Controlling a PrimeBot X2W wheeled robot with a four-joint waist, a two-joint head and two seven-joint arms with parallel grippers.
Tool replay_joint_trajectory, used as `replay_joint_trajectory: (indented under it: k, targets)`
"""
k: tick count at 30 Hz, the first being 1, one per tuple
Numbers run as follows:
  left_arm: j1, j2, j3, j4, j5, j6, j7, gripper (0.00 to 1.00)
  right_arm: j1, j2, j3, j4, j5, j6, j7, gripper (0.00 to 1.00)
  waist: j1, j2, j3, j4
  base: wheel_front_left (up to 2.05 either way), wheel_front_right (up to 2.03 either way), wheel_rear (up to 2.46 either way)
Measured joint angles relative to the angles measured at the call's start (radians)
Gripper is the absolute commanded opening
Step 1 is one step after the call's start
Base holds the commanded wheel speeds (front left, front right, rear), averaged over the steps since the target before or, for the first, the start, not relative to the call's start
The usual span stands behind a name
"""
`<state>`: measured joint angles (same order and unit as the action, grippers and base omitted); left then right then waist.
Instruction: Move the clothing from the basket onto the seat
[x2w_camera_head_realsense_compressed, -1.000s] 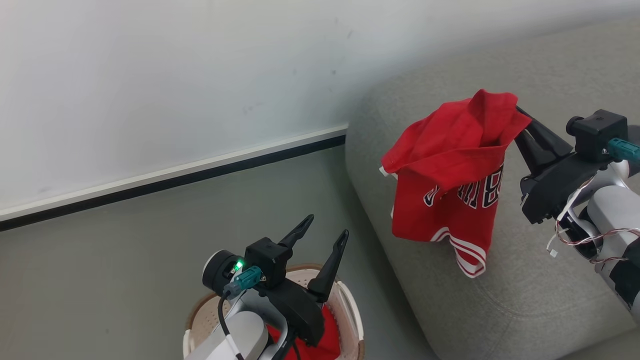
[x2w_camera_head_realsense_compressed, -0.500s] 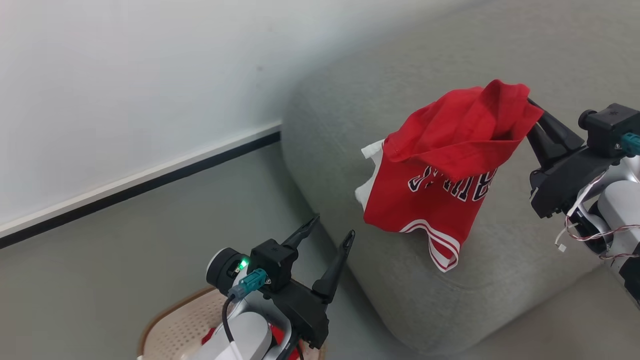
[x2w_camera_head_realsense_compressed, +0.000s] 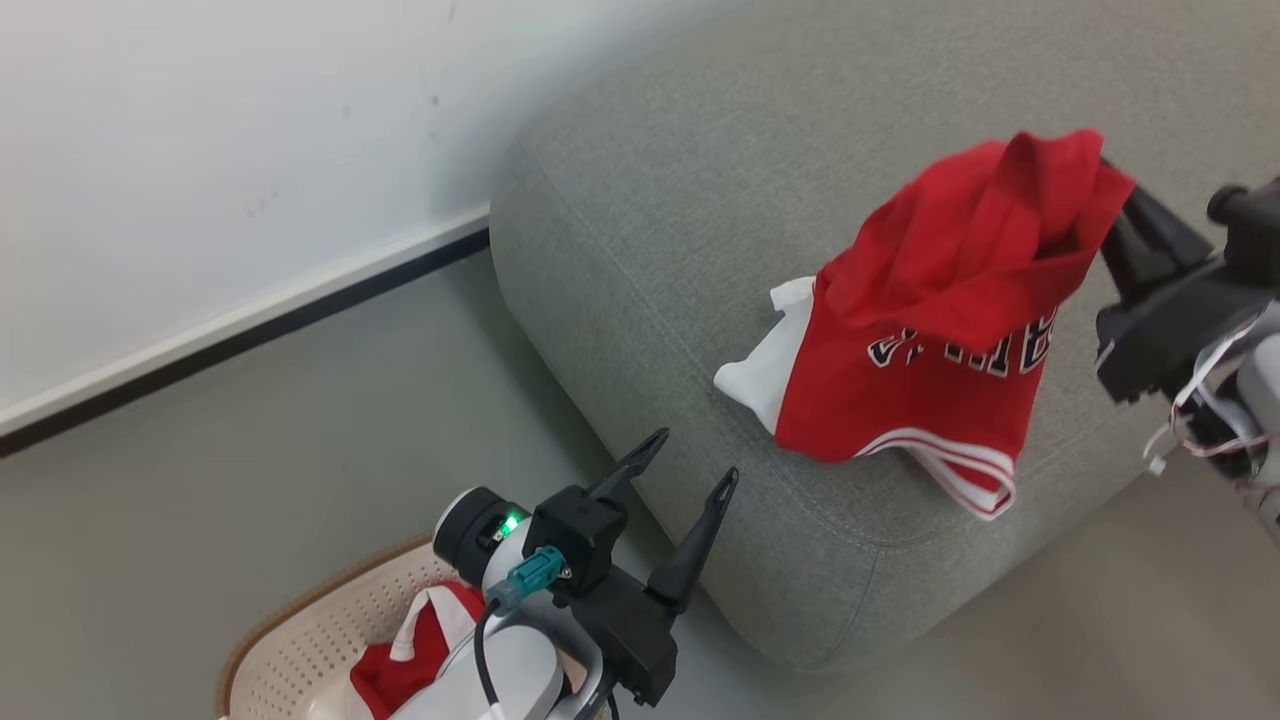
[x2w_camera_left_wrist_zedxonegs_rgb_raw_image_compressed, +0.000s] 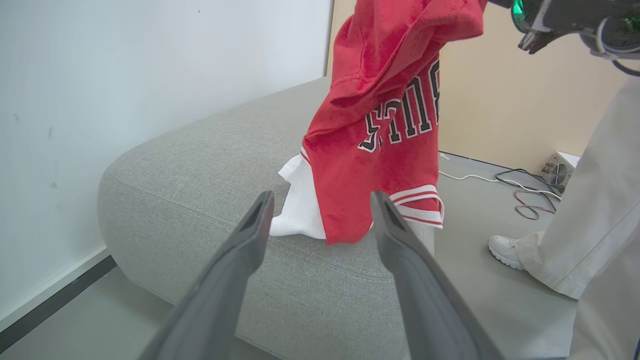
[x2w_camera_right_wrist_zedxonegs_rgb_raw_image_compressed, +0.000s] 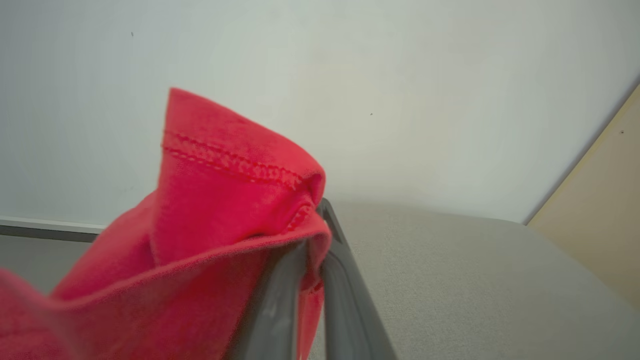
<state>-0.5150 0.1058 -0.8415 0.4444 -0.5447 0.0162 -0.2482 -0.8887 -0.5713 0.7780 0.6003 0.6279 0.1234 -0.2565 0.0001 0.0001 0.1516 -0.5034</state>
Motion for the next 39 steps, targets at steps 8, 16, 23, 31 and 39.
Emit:
replay_joint_trajectory:
  k: [8,16,23,31,39]
  targets:
    - [-0.049,0.001,-0.006,-0.038,0.021,0.002,0.0,1.0,-0.176,-0.011,-0.049,0.05,-0.003,0.0,0.0,0.0,0.0,0.0,0.061,0.032,0.0,0.0,0.0]
    - [-0.103,0.035,-0.007,-0.104,0.065,0.006,0.01,1.0,-0.34,-0.042,-0.11,0.115,0.007,0.0,0.001,0.0,0.0001,0.0,0.14,0.095,0.0,0.0,0.0]
    - [-0.145,0.061,-0.005,-0.165,0.09,0.01,0.02,1.0,-0.434,-0.074,-0.153,0.17,0.025,0.0,0.003,0.0,0.0001,0.0,0.209,0.148,0.0,0.0,0.0]
    - [-0.195,0.089,-0.005,-0.234,0.127,0.012,0.046,1.0,-0.487,-0.089,-0.19,0.255,0.059,0.0,0.008,0.0,0.0002,-0.0001,0.312,0.207,0.0,0.0,0.0]
    - [-0.227,0.129,0.002,-0.272,0.146,0.019,0.071,1.0,-0.496,-0.082,-0.205,0.324,0.068,0.0,0.008,0.0,0.0002,0.0,0.413,0.243,0.0,0.0,0.0]
